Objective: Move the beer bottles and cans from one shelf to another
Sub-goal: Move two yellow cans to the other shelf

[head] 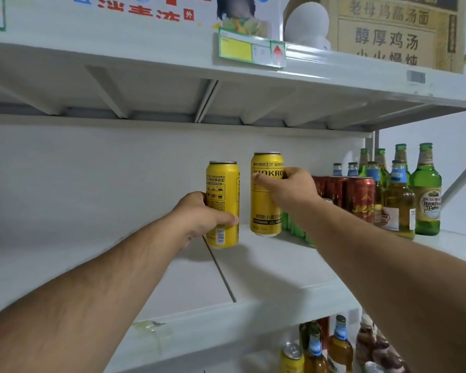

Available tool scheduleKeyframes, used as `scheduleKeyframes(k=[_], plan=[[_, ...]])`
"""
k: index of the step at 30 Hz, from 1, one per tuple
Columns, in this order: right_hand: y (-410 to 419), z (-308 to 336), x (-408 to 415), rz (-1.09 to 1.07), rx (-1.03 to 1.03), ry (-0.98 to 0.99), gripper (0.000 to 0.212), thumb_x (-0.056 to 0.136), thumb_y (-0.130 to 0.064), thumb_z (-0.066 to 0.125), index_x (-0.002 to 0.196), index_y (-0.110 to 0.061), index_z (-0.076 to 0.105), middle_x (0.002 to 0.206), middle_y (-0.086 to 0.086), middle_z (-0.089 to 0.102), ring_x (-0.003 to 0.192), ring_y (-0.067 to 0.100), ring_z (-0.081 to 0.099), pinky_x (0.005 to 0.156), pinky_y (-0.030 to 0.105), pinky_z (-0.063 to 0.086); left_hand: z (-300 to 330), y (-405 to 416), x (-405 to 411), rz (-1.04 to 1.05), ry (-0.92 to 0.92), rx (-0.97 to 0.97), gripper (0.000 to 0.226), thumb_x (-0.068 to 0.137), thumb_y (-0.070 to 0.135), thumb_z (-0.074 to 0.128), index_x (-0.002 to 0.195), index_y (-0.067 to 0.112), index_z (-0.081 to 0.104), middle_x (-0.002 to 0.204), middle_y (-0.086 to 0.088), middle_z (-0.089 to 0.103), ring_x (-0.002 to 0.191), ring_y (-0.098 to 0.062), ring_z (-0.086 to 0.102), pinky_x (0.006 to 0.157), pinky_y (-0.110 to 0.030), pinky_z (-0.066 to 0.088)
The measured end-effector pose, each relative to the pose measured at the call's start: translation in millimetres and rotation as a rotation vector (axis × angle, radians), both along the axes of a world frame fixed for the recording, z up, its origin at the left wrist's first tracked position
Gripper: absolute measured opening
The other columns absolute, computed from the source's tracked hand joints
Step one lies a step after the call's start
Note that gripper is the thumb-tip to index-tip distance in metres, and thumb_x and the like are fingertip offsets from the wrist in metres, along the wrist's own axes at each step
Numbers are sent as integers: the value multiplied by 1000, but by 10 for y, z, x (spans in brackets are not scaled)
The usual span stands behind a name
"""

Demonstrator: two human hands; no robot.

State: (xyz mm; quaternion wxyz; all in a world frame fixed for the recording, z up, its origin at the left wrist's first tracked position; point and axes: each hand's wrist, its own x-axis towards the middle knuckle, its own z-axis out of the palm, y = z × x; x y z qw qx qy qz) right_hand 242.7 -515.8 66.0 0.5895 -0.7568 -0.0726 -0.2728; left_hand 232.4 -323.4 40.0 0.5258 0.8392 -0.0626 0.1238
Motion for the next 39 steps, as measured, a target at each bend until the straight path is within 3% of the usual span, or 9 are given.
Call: scheduleKeyframes(k=[8, 13, 17, 21, 29, 35, 39], plan=[[-77, -60, 568, -36, -12, 32, 28, 73, -46, 84, 83, -24, 71, 86, -1, 73, 80, 20, 71, 81, 42, 60, -7, -47, 249, 57, -1, -19, 53, 66, 21, 95, 112, 20, 69, 106, 0, 76, 97, -23, 74, 97, -47, 57], [-82, -111, 942, -14, -35, 75, 34, 72, -45, 85, 91, -20, 72, 89, 2, 74, 84, 24, 72, 84, 46, 59, -20, -155, 384, 111, -20, -57, 48, 66, 20, 94, 107, 21, 70, 102, 0, 77, 94, -21, 75, 96, -46, 58], [-84, -115, 1213, 4, -39, 97, 30, 72, -43, 86, 85, -21, 69, 90, 4, 73, 84, 26, 71, 84, 44, 59, 12, -264, 452, 129, -27, -67, 46, 69, 19, 93, 107, 22, 67, 102, 1, 75, 96, -20, 73, 94, -42, 58], [-90, -146, 1434, 47, -52, 126, 36, 74, -41, 85, 96, -16, 70, 91, 4, 73, 84, 25, 70, 80, 39, 58, 32, -357, 555, 147, -46, -90, 39, 70, 17, 92, 98, 24, 66, 99, 3, 75, 92, -17, 72, 86, -36, 56], [-91, -267, 1830, 94, -55, 203, 37, 74, -42, 84, 95, -16, 69, 91, 3, 72, 83, 23, 69, 75, 33, 56, -110, -411, 796, 207, -48, -102, 41, 70, 18, 92, 103, 23, 69, 100, 2, 77, 91, -18, 74, 88, -39, 58], [-118, -334, 1998, 146, -49, 206, 33, 78, -43, 81, 95, -18, 68, 98, 4, 73, 90, 26, 69, 86, 40, 58, -202, -355, 868, 229, -51, -115, 43, 68, 17, 93, 105, 22, 72, 98, 1, 79, 89, -20, 77, 91, -45, 60], [-122, -379, 1985, 178, -43, 193, 40, 84, -43, 76, 112, -18, 63, 109, 4, 69, 100, 27, 66, 92, 43, 54, -249, -331, 883, 235, -52, -133, 43, 66, 13, 94, 104, 20, 73, 95, 0, 80, 87, -21, 78, 90, -45, 60]])
